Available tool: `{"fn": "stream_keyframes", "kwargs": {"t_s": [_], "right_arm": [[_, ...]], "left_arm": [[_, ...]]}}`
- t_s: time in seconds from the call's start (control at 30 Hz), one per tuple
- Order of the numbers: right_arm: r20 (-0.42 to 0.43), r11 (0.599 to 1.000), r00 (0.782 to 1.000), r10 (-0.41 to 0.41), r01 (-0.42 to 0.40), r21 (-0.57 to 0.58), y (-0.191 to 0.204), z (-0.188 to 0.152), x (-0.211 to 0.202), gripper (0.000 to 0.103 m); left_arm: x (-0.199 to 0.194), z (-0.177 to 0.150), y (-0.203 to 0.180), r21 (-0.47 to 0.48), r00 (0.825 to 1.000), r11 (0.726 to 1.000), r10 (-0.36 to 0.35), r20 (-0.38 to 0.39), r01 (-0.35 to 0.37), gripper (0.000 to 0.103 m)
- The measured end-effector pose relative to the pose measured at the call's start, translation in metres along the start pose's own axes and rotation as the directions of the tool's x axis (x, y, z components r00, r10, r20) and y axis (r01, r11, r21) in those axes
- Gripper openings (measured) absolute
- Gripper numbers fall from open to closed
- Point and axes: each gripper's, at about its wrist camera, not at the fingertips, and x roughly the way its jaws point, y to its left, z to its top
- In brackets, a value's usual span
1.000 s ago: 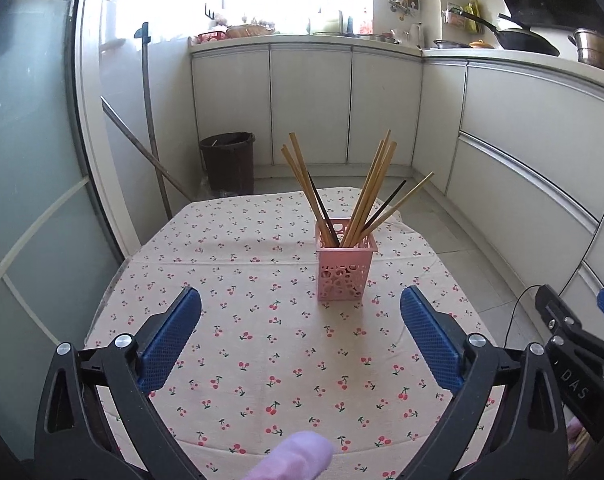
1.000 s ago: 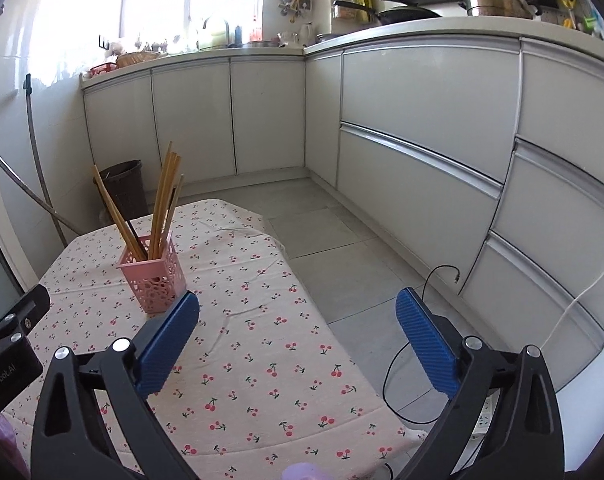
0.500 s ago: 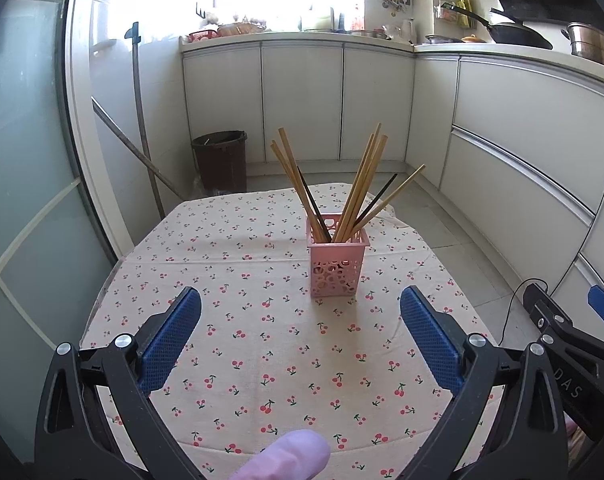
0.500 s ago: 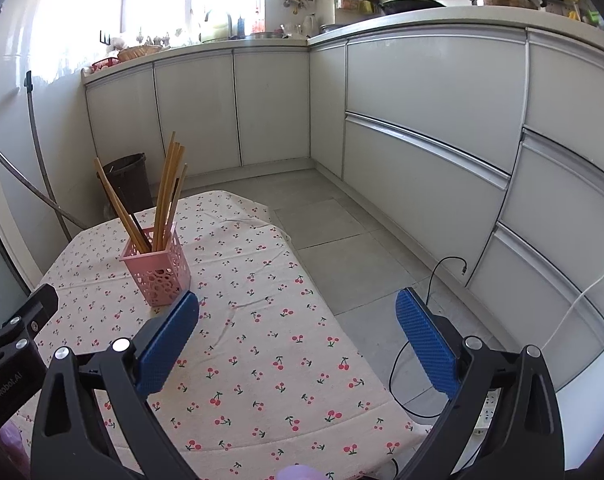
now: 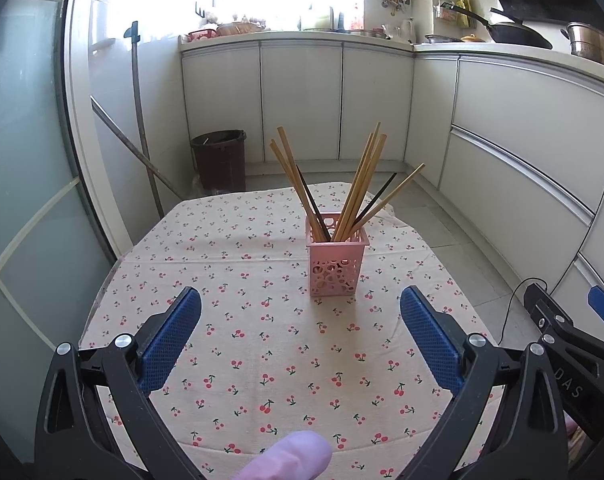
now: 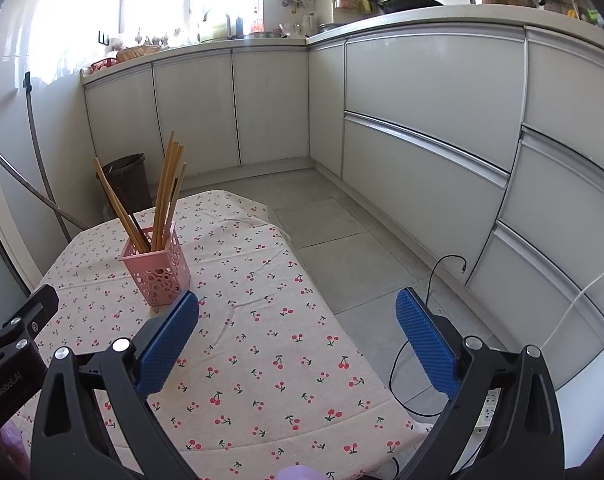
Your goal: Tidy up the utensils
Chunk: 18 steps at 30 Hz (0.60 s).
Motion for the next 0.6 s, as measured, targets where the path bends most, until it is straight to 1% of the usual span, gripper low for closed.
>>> {"fn": "stream_keyframes", "kwargs": {"t_s": [0.6], "right_arm": [[-0.014, 1.000, 1.000, 0.000, 0.000, 0.003, 0.0000, -0.0013, 0.0029, 0.096]], "left_arm": [[0.0027, 0.0006, 0.0023, -0.002, 1.000, 1.000, 0.006, -0.005, -0.006, 0.096]]}}
